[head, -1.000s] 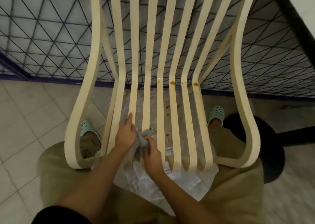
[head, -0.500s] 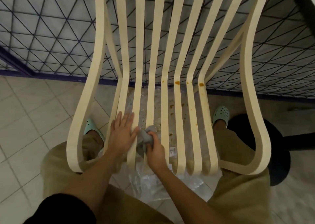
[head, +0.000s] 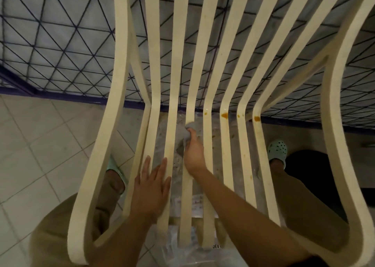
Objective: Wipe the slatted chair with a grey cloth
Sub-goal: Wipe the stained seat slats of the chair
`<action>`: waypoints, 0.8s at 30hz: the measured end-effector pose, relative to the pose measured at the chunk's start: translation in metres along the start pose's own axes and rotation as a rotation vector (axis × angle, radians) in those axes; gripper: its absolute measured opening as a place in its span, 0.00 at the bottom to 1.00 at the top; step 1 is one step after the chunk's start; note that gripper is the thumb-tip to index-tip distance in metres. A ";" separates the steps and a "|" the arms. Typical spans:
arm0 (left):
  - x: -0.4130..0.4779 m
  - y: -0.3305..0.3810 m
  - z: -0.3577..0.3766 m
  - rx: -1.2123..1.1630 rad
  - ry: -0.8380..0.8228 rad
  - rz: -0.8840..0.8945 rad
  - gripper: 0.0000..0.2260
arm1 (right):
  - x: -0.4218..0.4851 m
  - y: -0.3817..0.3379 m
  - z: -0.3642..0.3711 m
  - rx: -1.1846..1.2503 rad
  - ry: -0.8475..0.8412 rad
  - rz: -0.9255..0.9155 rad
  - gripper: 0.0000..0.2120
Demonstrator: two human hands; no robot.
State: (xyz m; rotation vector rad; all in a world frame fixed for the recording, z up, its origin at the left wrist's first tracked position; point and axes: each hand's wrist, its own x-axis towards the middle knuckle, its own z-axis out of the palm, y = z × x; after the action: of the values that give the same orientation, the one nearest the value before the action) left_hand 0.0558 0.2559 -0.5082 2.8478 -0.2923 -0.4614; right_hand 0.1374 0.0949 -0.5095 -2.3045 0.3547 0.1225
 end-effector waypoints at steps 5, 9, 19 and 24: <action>0.003 0.001 -0.005 -0.053 -0.014 -0.005 0.26 | 0.085 0.009 -0.006 -0.059 0.031 0.070 0.17; 0.004 -0.003 -0.008 -0.087 0.006 -0.002 0.26 | 0.114 -0.015 -0.031 -0.489 -0.124 -0.131 0.16; 0.005 -0.005 -0.004 -0.111 0.032 0.012 0.26 | 0.105 -0.039 -0.030 -0.131 -0.109 -0.522 0.13; 0.005 -0.005 -0.004 -0.270 0.139 -0.012 0.27 | 0.089 -0.015 -0.004 -0.270 -0.303 -0.484 0.21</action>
State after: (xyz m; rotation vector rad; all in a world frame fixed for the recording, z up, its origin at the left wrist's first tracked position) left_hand 0.0626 0.2597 -0.5075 2.6024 -0.1722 -0.2792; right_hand 0.2273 0.0826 -0.5137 -2.5168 -0.3966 0.2838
